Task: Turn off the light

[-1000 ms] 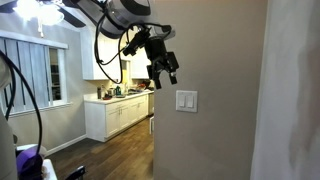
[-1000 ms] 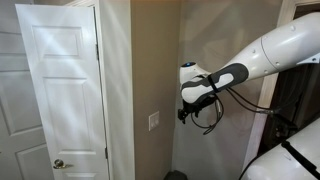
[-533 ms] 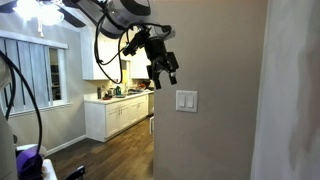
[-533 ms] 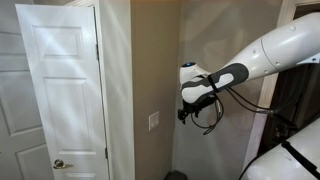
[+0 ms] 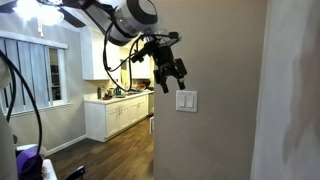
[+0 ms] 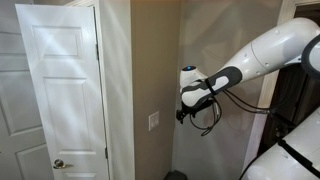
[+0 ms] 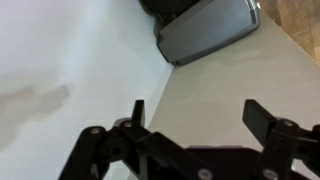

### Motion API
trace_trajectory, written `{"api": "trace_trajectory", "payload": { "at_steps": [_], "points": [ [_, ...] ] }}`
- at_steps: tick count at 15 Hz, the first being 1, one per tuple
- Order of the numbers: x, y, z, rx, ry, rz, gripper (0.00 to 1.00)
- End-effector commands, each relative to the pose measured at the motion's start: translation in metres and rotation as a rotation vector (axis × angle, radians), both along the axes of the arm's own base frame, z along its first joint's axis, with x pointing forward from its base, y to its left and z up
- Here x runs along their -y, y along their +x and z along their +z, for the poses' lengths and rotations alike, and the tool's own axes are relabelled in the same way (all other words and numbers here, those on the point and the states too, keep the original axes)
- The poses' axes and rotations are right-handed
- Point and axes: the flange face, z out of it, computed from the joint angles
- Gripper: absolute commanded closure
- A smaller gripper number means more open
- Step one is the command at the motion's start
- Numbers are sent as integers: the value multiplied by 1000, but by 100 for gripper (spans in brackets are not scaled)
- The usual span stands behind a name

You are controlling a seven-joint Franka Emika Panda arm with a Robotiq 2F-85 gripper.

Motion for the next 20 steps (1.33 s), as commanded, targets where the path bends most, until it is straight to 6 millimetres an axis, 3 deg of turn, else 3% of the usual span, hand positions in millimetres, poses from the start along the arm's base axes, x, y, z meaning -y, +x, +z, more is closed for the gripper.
{"api": "trace_trajectory", "payload": {
  "at_steps": [1,4,6,12,16,17,20],
  "points": [
    [6,40,-17,61,-9,49,0],
    [14,68,-28,125,2,66,0],
    [20,87,-37,153,29,86,26],
    [5,133,-67,205,195,147,66],
    [-7,153,-70,188,284,190,93],
    [-8,157,-70,189,297,198,98],
    [-8,167,-69,191,318,214,100]
  ]
}}
